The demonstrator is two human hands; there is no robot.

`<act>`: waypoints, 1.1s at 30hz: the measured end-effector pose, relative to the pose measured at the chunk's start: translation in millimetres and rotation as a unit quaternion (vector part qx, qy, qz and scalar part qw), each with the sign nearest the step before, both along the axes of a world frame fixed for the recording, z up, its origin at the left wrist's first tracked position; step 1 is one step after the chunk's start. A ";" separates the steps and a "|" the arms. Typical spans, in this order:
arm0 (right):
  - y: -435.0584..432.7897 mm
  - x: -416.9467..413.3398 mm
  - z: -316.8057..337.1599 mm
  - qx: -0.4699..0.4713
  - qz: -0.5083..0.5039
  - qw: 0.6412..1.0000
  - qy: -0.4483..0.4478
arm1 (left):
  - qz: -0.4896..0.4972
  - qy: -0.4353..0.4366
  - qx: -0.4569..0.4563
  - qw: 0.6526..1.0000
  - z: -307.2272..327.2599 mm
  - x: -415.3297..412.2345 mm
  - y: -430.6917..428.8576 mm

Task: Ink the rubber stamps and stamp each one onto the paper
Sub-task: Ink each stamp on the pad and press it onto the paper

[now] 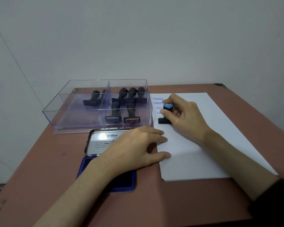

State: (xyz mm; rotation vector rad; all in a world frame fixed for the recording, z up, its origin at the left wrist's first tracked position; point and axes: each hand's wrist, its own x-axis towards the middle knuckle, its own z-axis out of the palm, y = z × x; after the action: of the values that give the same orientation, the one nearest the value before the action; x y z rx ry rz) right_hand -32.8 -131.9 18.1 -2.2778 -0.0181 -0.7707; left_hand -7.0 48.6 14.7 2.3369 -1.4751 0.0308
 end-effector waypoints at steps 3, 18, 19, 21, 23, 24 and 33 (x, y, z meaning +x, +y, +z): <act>-0.2 -1.0 0.2 -0.003 0.003 1.000 0.003 | -0.001 -0.006 -0.005 1.000 -0.9 0.7 -0.5; 13.2 -23.9 21.0 0.296 0.019 0.955 -0.003 | 0.231 -0.029 -0.138 0.963 7.6 29.0 93.9; 21.7 -28.7 21.1 0.290 0.031 0.956 0.001 | 0.243 -0.029 -0.137 0.960 4.4 30.3 97.7; 40.7 -36.7 19.4 0.267 0.054 0.962 0.004 | 0.261 -0.032 -0.135 0.955 -1.8 31.9 100.8; 60.1 -42.4 16.1 0.235 0.078 0.969 0.003 | 0.266 -0.034 -0.145 0.953 -6.6 33.2 101.1; 69.8 -44.2 13.6 0.219 0.091 0.972 0.002 | 0.265 -0.032 -0.152 0.952 -7.9 33.3 101.0; 129.8 -44.4 -3.2 0.061 0.153 0.986 -0.007 | 0.255 -0.025 -0.174 0.951 -12.8 33.7 101.8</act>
State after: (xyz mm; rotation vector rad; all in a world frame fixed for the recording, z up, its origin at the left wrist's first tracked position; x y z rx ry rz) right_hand -77.2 -2.1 14.9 -2.0892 -0.3127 -0.6070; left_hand 26.7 150.4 1.9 2.3555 -0.7646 0.4495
